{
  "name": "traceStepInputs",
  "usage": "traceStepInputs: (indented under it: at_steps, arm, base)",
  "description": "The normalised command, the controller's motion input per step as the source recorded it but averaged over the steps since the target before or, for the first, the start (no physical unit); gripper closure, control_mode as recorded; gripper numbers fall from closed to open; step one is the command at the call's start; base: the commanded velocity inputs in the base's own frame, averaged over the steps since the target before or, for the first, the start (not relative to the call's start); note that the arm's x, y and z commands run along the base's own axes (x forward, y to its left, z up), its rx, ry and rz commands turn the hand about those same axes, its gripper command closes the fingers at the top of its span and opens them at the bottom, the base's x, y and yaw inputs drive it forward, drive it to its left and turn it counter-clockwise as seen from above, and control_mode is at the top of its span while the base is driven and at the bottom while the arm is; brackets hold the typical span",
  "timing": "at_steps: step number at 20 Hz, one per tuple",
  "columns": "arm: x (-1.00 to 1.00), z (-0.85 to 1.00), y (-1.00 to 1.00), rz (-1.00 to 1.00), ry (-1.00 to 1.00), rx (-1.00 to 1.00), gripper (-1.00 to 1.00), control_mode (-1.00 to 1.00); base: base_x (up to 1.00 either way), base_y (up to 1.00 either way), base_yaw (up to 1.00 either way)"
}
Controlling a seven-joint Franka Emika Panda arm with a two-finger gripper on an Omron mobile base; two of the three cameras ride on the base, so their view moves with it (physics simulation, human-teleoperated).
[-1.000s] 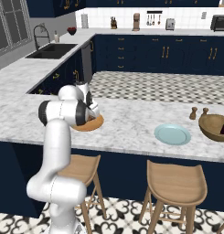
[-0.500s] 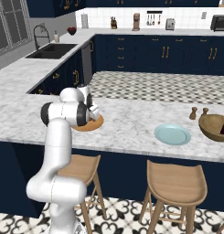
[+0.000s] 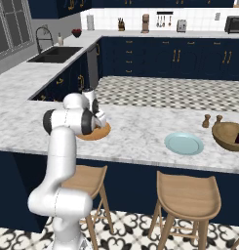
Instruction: Pick the chicken drumstick and eggplant from their plates and place them in the bowl. Then put the bowl in the fridge.
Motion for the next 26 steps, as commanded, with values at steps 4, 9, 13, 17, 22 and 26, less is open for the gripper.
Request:
traceStepInputs:
  at_steps: [4, 9, 13, 17, 22, 26]
  arm:
    - [-0.52, 0.65, -0.02, 0.01, 0.0, 0.0, 1.0, -1.0]
    - [-0.82, 0.76, -0.4, 0.12, 0.0, 0.0, 1.0, -1.0]
    - [-0.95, 0.4, -0.61, 0.32, 0.0, 0.0, 1.0, -1.0]
    - [-1.0, 0.32, -0.2, 0.35, 0.0, 0.0, 1.0, -1.0]
    - [-0.75, 0.61, 0.32, 0.07, 0.0, 0.0, 1.0, -1.0]
    - [-0.83, 0.73, 0.09, 0.02, 0.0, 0.0, 1.0, -1.0]
  base:
    - [0.0, 0.0, 0.0]
    - [0.0, 0.0, 0.0]
    - [0.0, 0.0, 0.0]
    - [0.0, 0.0, 0.0]
    - [0.0, 0.0, 0.0]
    - [0.0, 0.0, 0.0]
